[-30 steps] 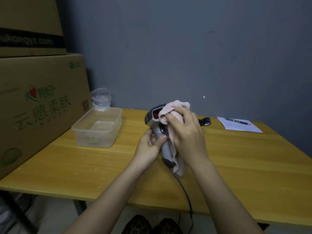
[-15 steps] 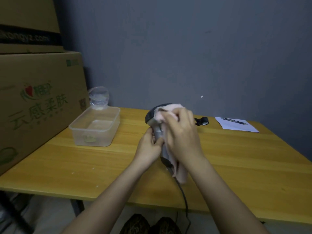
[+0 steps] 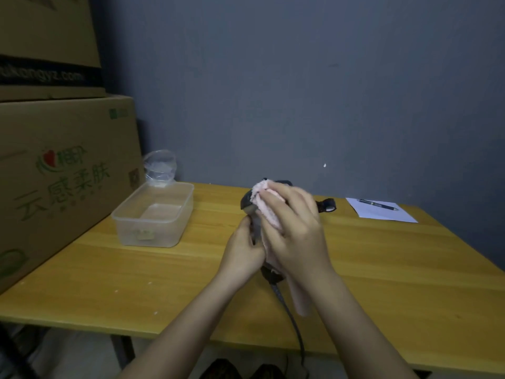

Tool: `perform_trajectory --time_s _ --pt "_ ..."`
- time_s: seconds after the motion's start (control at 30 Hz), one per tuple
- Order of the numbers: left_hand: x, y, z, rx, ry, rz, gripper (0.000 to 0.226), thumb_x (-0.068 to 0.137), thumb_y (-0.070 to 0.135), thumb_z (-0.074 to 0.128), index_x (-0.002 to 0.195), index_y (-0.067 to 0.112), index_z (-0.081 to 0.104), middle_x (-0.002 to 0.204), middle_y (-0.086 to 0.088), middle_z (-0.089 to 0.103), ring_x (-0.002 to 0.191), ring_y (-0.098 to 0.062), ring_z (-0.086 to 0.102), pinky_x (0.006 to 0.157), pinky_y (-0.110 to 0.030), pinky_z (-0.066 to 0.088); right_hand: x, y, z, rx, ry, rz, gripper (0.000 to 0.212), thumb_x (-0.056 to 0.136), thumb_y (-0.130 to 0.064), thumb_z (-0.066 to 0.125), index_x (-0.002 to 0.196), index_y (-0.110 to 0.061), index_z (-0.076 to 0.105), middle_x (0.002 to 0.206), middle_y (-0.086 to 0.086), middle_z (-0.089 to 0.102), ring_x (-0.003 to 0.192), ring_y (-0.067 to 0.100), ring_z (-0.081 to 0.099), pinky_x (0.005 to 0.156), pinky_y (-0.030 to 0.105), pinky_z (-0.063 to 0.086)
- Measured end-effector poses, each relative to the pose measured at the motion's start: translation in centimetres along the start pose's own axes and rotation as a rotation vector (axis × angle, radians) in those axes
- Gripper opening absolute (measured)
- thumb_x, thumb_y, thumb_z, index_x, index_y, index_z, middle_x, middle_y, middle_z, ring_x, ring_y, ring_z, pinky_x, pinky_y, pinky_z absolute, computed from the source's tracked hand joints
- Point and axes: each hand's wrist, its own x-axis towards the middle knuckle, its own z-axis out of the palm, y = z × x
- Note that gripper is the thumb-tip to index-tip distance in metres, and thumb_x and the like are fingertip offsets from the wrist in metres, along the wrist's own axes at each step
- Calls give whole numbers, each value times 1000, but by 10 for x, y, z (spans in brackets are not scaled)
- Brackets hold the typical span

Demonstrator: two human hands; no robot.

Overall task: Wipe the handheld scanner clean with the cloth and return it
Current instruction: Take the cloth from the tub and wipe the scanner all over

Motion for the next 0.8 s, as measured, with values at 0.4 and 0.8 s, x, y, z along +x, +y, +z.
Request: perform_trajectory --time_s 0.4,0.8 --pt "-4 2 -7 -78 3 22 21 91 11 56 111 10 52 82 11 59 72 3 55 59 -4 44 16 20 -20 -48 -339 -129 27 86 -16 50 103 -8 69 105 17 59 95 25 43 78 30 39" --pt "0 0 -10 55 54 40 22 91 25 56 112 19 51 96 6 63 87 -5 58 74 -23 47 8 24 -13 -550 -182 -28 39 74 3 57 111 -8 63 107 18 60 91 28 37 65 37 43"
